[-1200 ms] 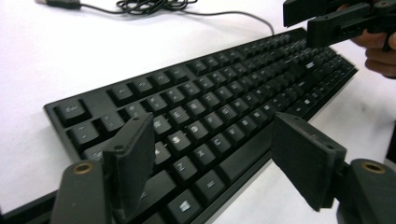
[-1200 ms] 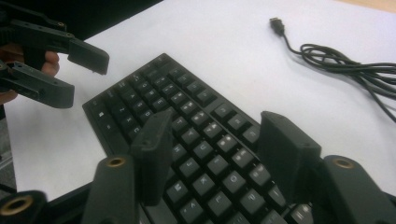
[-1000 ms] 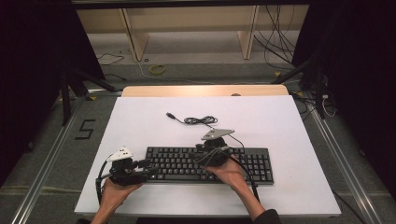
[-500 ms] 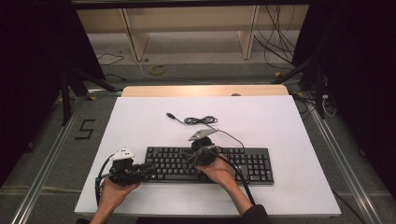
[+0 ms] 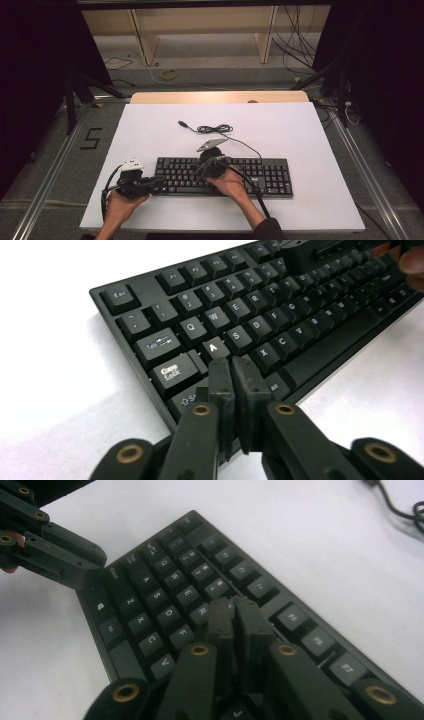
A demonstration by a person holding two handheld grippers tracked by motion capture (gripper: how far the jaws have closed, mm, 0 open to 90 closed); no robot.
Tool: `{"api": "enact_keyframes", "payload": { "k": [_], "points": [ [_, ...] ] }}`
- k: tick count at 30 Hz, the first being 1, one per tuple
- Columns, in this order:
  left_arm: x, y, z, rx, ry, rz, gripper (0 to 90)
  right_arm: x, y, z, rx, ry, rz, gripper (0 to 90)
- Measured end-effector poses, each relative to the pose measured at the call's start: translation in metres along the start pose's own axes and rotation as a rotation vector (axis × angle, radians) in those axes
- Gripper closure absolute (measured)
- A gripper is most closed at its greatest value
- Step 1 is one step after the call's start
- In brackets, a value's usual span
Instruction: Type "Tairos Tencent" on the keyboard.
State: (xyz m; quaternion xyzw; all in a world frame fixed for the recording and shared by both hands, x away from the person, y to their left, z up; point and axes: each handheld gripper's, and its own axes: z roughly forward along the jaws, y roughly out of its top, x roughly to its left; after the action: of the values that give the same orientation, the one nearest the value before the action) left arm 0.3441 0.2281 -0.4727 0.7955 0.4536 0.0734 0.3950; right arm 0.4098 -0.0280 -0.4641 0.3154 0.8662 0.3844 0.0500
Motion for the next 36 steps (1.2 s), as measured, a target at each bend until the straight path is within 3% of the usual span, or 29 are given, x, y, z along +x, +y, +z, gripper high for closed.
{"api": "enact_keyframes", "payload": {
  "k": [3,4,6,36],
  "points": [
    [0.000,0.000,0.000,0.000,0.000,0.000,88.4,0.000,0.000,0.000,0.000,0.000,0.000,90.0],
    [0.005,0.001,0.004,0.016,0.023,-0.011,88.4,0.000,0.000,0.000,0.000,0.000,0.000,90.0],
    [0.005,0.001,0.004,0.016,0.023,-0.011,88.8,0.000,0.000,0.010,0.020,0.003,0.002,90.0],
    [0.005,0.001,0.009,0.044,0.020,-0.007,88.9,0.001,-0.001,0.013,0.029,0.006,0.004,90.0]
  ]
}}
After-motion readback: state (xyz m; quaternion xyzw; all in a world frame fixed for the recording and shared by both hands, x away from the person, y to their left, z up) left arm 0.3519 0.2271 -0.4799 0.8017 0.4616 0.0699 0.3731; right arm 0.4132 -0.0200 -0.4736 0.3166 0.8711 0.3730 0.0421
